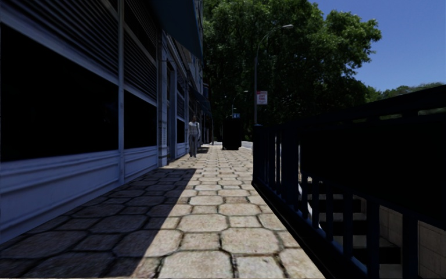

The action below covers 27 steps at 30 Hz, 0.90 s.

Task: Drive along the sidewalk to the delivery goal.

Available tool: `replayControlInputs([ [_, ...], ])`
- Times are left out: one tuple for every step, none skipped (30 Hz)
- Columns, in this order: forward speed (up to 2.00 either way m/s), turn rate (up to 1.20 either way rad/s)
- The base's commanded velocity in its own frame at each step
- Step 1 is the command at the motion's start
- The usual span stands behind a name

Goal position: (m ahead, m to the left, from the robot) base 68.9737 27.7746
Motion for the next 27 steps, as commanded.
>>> replayControlInputs([
  [2.00, 0.16],
  [2.00, 0.16],
  [2.00, 0.01],
  [2.00, 0.00],
  [2.00, 0.00],
  [2.00, 0.00],
  [2.00, 0.00],
  [2.00, 0.00],
  [2.00, 0.00],
  [2.00, 0.00],
  [2.00, 0.00],
  [2.00, 0.00],
  [2.00, 0.00],
  [2.00, 0.09],
  [2.00, 0.09],
  [2.00, 0.15],
  [2.00, 0.17],
  [2.00, 0.11],
  [2.00, 0.11],
  [2.00, 0.00],
  [2.00, 0.00],
  [2.00, 0.00],
  [2.00, 0.00],
  [2.00, 0.00],
  [2.00, 0.00],
  [2.00, 0.00],
  [2.00, 0.00],
])
